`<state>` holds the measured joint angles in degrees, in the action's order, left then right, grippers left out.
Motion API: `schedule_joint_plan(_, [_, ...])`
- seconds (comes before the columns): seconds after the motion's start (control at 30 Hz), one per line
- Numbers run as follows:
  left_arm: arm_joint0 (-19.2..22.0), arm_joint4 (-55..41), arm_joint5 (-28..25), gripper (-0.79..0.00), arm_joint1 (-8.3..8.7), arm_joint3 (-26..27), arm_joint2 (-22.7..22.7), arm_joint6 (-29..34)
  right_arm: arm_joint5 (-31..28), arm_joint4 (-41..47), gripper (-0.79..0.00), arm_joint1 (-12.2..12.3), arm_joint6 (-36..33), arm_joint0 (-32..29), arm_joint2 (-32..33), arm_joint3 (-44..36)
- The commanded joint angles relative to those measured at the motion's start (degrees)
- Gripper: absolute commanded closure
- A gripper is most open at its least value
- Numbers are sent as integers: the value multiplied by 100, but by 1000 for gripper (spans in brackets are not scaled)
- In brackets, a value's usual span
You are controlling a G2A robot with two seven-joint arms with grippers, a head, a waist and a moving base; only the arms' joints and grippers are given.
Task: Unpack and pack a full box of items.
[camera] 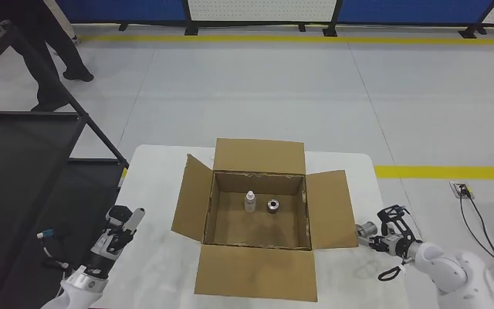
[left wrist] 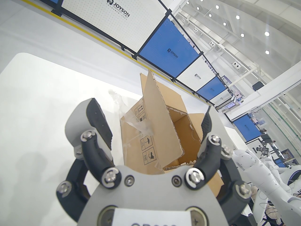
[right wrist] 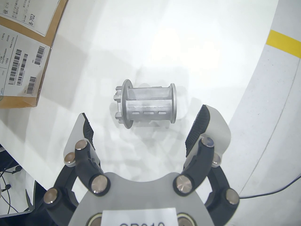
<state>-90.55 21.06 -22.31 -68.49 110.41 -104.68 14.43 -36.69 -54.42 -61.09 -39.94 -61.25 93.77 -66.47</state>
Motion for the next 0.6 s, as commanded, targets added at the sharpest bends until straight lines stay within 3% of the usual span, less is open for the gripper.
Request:
schedule_joint_plan(0.0, [0, 0, 0, -785, 0, 0, 0, 0, -12, -17, -785, 8, 80, 88, -43, 136])
schedule_joint_plan(0.13, [0, 0, 0, -785, 0, 0, 0, 0, -16, -56, -785, 18, 174, 248, -161, 363])
schedule_joint_plan(0.2, [0, 0, 0, -785, 0, 0, 0, 0, -30, -54, -557, 22, 197, 320, -219, 464])
schedule_joint_plan(0.23, [0, 0, 0, -785, 0, 0, 0, 0, -47, -59, -351, 25, 202, 352, -249, 510])
schedule_joint_plan(0.3, [0, 0, 0, -785, 0, 0, 0, 0, -84, -48, -206, 32, 241, 411, -292, 599])
schedule_joint_plan(0.37, [0, 0, 0, -785, 0, 0, 0, 0, -136, -27, 0, 39, 288, 450, -329, 664])
schedule_joint_plan(0.57, [0, 0, 0, -785, 0, 0, 0, 0, -251, 88, 0, 98, 555, 400, -219, 653])
